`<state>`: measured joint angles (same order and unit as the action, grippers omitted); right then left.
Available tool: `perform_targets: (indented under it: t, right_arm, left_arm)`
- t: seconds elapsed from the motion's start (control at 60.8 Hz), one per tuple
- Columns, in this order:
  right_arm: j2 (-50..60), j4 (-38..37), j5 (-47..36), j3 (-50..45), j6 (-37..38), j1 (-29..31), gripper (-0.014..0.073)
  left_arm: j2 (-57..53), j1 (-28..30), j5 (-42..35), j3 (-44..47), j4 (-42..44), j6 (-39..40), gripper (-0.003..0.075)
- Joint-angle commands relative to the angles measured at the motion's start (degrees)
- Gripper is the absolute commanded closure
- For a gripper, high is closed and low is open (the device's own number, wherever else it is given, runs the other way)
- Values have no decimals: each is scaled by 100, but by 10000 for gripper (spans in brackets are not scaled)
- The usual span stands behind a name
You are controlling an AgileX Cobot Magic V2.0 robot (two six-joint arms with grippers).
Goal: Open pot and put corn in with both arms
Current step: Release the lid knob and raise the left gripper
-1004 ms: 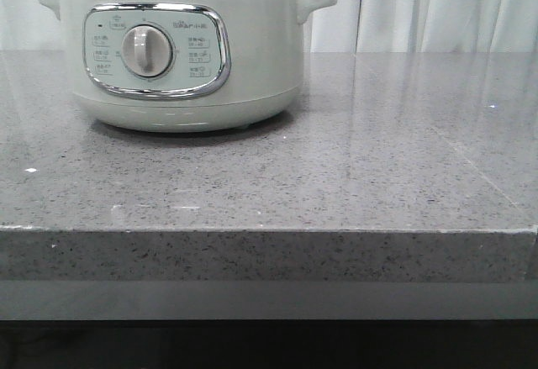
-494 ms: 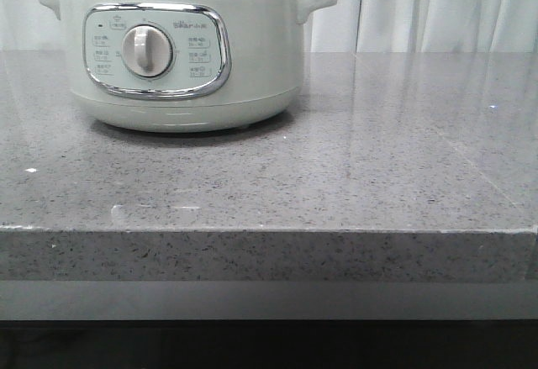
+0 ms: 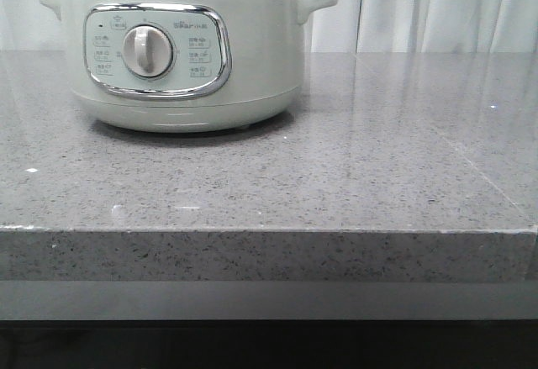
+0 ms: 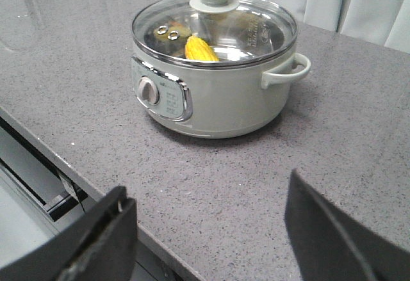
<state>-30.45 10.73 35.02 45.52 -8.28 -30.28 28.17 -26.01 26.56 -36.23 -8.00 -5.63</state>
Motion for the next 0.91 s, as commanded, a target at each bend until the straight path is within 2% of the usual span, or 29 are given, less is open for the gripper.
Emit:
perform_targets:
  t: [0.0, 0.165, 0.28, 0.329, 0.806, 0.889]
  right_arm:
    - [-3, 63, -417, 137, -7, 34, 197]
    - [-3, 63, -413, 137, -7, 34, 503]
    - [-3, 63, -413, 137, -7, 34, 666]
    - [-3, 63, -413, 137, -7, 34, 656]
    - [-3, 63, -424, 137, -7, 34, 662]
    - [-3, 63, -418, 137, -7, 34, 662]
  left_arm:
    - [-136, -26, -408, -33, -23, 42, 354]
    - [-161, -26, -408, -8, -23, 42, 561]
    - [-161, -26, -408, -8, -23, 42, 706]
    - [-161, -26, -408, -8, -23, 42, 740]
    - [-161, -26, -408, -8, -23, 42, 741]
    - [-339, -26, -676, 99, 3, 42, 741]
